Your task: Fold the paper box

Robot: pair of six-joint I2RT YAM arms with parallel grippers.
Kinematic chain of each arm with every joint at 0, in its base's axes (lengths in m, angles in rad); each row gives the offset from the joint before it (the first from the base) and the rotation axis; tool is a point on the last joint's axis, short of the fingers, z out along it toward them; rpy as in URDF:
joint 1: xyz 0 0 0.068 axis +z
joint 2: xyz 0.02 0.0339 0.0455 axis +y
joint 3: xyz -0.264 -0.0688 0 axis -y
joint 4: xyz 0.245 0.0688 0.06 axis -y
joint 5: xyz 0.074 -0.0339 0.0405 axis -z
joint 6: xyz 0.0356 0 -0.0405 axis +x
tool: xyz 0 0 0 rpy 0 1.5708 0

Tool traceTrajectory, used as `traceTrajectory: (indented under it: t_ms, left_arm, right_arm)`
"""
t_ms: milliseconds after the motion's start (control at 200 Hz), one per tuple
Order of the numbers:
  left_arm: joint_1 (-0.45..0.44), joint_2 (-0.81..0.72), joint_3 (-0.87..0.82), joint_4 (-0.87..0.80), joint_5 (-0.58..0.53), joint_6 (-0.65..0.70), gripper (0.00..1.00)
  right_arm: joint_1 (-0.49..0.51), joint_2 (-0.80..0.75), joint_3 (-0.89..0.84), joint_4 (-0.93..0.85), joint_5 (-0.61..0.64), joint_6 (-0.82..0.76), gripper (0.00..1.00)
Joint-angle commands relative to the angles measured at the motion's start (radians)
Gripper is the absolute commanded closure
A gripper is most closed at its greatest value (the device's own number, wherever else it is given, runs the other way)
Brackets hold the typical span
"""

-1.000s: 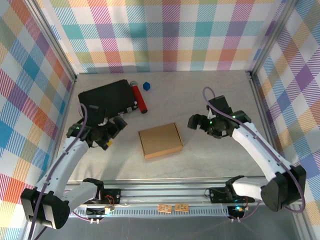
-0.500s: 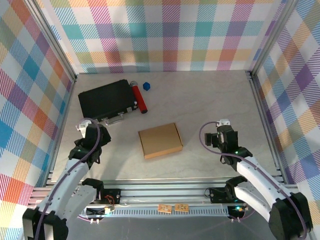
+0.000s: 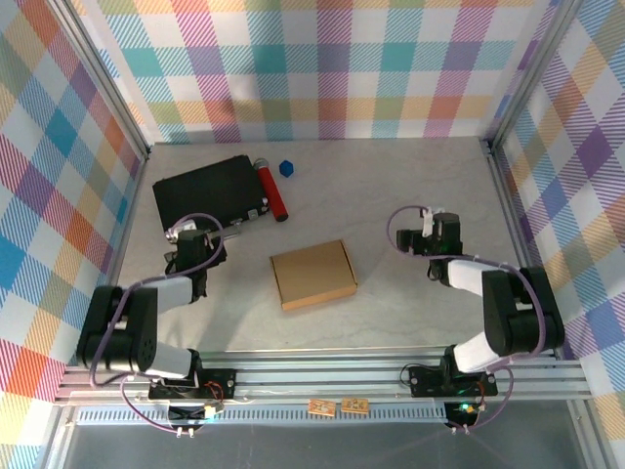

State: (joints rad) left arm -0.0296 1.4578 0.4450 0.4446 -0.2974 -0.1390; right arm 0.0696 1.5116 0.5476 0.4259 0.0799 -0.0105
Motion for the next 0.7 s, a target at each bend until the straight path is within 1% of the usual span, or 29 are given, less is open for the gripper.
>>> traceTrajectory:
  t_ms: [0, 35, 65, 90, 105, 120, 130, 145, 165, 210, 245, 275, 335, 695]
  left_arm:
    - [0.008, 0.043, 0.052, 0.174, 0.089, 0.064, 0.0]
    - [-0.005, 0.043, 0.021, 0.237, 0.113, 0.094, 0.0]
    - [-0.026, 0.044, -0.021, 0.312, 0.11, 0.117, 0.0]
    - [-0.042, 0.067, -0.071, 0.425, 0.101, 0.131, 0.0]
    - [-0.049, 0.086, -0.102, 0.503, 0.098, 0.143, 0.0]
    - [-0.054, 0.121, -0.128, 0.606, 0.087, 0.154, 0.0]
    - [-0.056, 0.139, -0.142, 0.663, 0.082, 0.158, 0.0]
    - [-0.058, 0.152, -0.156, 0.703, 0.074, 0.16, 0.0]
    - [-0.057, 0.136, -0.156, 0.675, 0.064, 0.148, 0.0]
    - [-0.053, 0.092, -0.101, 0.496, 0.035, 0.116, 0.0]
    - [-0.049, 0.115, -0.052, 0.449, 0.04, 0.121, 0.0]
    - [-0.062, 0.122, -0.045, 0.442, 0.04, 0.138, 0.0]
    - [-0.061, 0.122, -0.047, 0.445, 0.044, 0.137, 0.0]
    - [-0.059, 0.121, -0.048, 0.442, 0.045, 0.136, 0.0]
  right_arm:
    - [-0.087, -0.006, -0.046, 0.212, -0.147, 0.033, 0.01]
    - [-0.091, -0.013, -0.094, 0.291, -0.157, 0.033, 0.01]
    - [-0.09, -0.012, -0.132, 0.358, -0.171, 0.025, 0.01]
    - [-0.091, -0.001, -0.167, 0.423, -0.183, 0.019, 0.01]
    - [-0.09, 0.013, -0.189, 0.49, -0.192, 0.015, 0.01]
    - [-0.09, 0.023, -0.204, 0.541, -0.207, 0.012, 0.01]
    - [-0.09, 0.026, -0.213, 0.561, -0.21, 0.011, 0.01]
    - [-0.089, 0.021, -0.217, 0.559, -0.213, 0.008, 0.01]
    - [-0.088, 0.007, -0.214, 0.524, -0.211, 0.006, 0.01]
    - [-0.086, 0.013, -0.201, 0.516, -0.178, 0.015, 0.01]
    - [-0.085, 0.019, -0.175, 0.476, -0.14, 0.03, 0.01]
    - [-0.083, 0.013, -0.143, 0.399, -0.1, 0.043, 0.01]
    - [-0.057, 0.022, -0.133, 0.391, -0.052, 0.029, 0.01]
    - [-0.057, 0.023, -0.131, 0.39, -0.065, 0.025, 0.01]
